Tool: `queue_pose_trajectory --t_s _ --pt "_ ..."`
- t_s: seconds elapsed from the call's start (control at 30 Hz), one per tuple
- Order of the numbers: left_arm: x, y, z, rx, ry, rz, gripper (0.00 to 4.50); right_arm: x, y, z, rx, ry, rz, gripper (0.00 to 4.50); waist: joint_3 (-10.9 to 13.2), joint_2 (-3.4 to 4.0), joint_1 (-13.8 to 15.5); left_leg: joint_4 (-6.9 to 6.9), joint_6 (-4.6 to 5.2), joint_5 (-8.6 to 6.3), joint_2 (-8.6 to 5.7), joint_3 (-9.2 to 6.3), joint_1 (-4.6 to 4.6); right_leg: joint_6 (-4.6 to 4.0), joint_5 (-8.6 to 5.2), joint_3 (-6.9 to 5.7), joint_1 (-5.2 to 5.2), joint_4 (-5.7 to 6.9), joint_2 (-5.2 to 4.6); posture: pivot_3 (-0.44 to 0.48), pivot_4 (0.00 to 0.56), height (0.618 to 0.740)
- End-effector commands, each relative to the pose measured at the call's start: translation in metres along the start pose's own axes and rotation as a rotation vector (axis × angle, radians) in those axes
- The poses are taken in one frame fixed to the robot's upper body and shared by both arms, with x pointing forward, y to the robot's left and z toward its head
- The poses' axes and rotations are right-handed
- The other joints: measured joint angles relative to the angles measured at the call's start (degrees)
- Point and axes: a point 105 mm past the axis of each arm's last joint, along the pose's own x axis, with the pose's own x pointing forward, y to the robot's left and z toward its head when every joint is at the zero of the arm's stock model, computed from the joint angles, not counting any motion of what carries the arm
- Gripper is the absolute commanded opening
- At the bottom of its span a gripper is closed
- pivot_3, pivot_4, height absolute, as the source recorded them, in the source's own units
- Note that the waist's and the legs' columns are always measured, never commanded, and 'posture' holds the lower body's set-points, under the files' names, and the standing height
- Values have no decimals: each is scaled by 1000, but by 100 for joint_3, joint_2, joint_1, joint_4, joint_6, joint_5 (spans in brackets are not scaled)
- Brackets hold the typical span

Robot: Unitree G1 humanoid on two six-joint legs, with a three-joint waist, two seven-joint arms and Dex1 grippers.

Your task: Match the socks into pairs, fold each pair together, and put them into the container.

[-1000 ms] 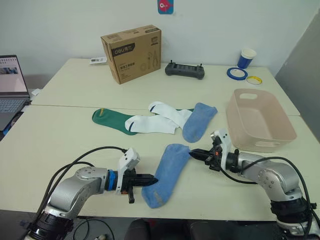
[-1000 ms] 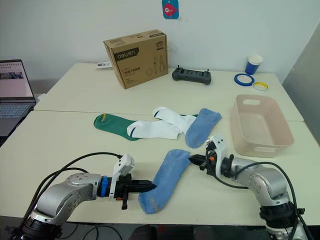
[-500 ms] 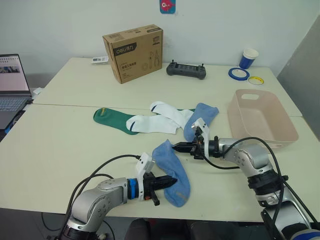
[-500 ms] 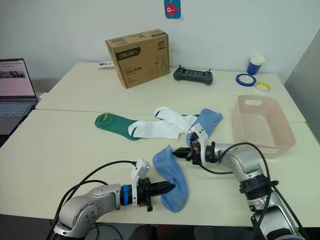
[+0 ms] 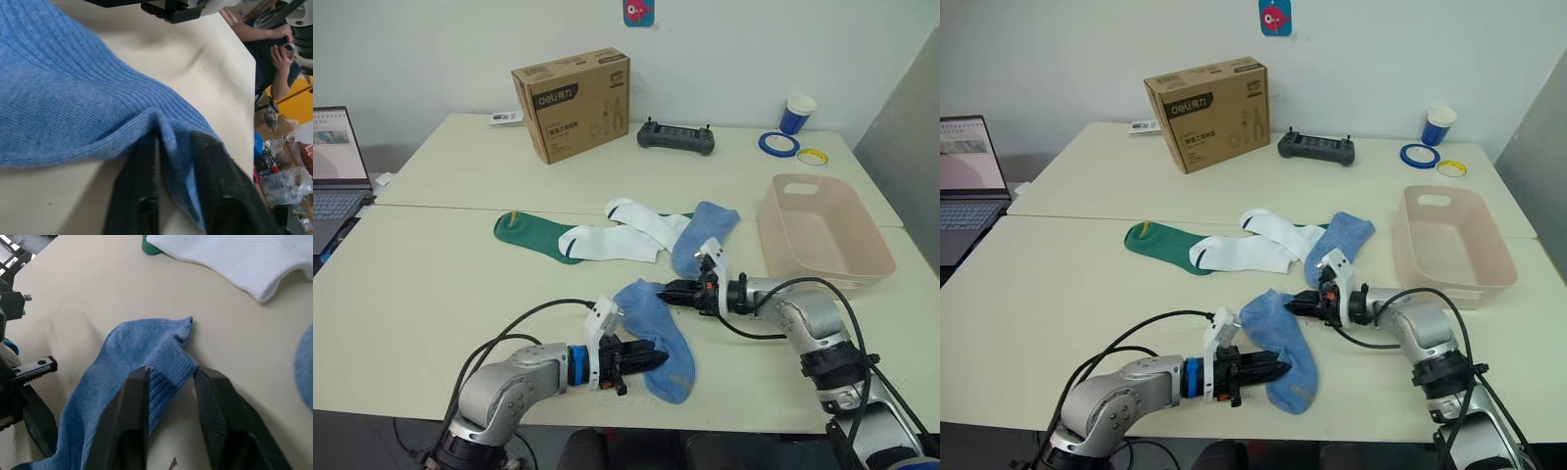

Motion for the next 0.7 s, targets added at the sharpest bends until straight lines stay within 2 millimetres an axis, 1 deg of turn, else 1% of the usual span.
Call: queue_pose_trajectory --t_s 0.03,0.07,0.13,0.2,0.23,0.3,0.37,0.43,0.47,0.53,0.6,0.63,0.7 --pt "-21 -8 12 51 -8 -26 2600 -24 4 13 -22 -55 -18 2801 0 0 0 0 0 0 0 0 0 0 0 0 0 0 0 0 150 740" --pt "-33 -6 14 70 12 -11 2922 -35 9 10 -14 -43 -12 3125 0 0 0 0 0 0 0 -2 -1 0 -1 -2 0 -1 0 0 150 740" --pt "-54 1 21 100 39 5 3568 -52 21 -3 3 -3 9 3165 1 1 15 -4 0 0 1 -13 -7 -5 -4 -11 -4 -2 0 0 150 740" --pt "-66 10 30 126 37 22 3568 -60 28 -16 12 38 2 3165 1 3 27 -4 0 0 0 -27 -11 -12 -9 -26 -5 -3 -1 0 150 740" --pt "-70 21 37 154 20 51 3568 -63 29 -23 28 52 -13 3165 1 3 28 -4 0 0 0 -29 -11 -12 -13 -29 -4 -3 -1 0 150 740" --pt "-72 35 47 186 -1 90 3568 -67 31 -32 46 70 -31 3165 2 3 23 -1 0 0 -1 -32 -11 0 -26 -34 -2 -4 0 0 150 740" --pt "-70 45 54 214 -19 113 3568 -69 33 -40 51 92 -37 3165 2 3 21 2 -1 1 -3 -33 -11 7 -26 -33 -1 -4 0 0 150 740" --pt "-54 70 71 276 -50 181 3568 -69 42 -56 72 134 -22 3165 1 4 19 5 -1 1 -6 -31 -11 15 -21 -25 1 -5 -1 0 150 740" --pt "-47 79 75 302 -52 206 3568 -68 46 -60 80 145 -13 3165 -1 1 39 6 -1 2 -12 -31 -11 16 -21 -26 2 -4 -3 0 150 740" --pt "-34 90 76 337 -26 216 3568 -65 53 -65 94 160 10 3165 -6 -8 74 10 0 2 -12 -42 -12 18 -20 -35 9 -6 1 0 150 740" --pt "-25 94 71 359 11 198 3568 -62 59 -66 112 161 38 3165 -7 -8 44 8 0 2 -12 -43 -14 15 -18 -32 10 -7 3 0 150 740" --pt "-22 95 69 363 23 190 3568 -61 61 -65 119 159 48 3165 -6 -8 23 7 1 1 -11 -41 -15 -6 -6 -25 6 -7 5 0 150 740" --pt "-18 97 65 362 46 175 3568 -59 65 -67 136 167 67 3165 -7 -8 24 4 2 1 -8 -51 -15 -7 -5 -31 5 -5 12 0 150 740"
